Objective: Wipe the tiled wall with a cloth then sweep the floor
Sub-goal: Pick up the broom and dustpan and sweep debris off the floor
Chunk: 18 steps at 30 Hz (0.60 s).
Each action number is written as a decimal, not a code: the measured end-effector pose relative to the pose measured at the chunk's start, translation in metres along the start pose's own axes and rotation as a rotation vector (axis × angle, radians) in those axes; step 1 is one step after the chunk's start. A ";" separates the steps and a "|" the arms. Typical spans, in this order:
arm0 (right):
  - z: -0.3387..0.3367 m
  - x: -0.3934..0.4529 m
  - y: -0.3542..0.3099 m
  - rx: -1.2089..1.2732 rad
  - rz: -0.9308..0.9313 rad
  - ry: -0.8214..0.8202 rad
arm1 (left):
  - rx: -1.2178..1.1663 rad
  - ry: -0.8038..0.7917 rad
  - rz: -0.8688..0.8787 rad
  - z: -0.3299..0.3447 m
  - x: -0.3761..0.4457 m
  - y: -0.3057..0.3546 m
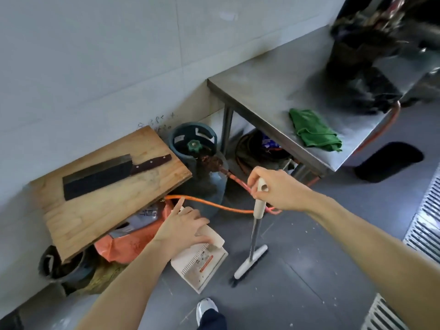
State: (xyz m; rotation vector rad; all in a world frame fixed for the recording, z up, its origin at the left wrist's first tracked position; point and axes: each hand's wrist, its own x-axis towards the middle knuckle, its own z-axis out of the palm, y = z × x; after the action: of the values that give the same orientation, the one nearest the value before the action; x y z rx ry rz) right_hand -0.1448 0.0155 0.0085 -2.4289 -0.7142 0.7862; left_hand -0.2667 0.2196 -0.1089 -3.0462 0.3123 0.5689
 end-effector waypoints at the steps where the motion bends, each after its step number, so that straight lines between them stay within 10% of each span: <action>1: -0.008 -0.015 0.006 0.004 0.006 0.021 | 0.037 -0.027 -0.004 0.000 0.000 0.009; 18: 0.031 -0.213 0.098 -0.002 0.452 0.341 | 0.298 -0.067 0.473 -0.001 0.000 0.108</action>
State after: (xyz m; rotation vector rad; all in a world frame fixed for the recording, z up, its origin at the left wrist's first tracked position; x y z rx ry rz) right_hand -0.2813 -0.1772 0.0114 -2.6673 -0.0333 0.5019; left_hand -0.2881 0.1135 -0.1074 -2.6578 1.0268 0.5739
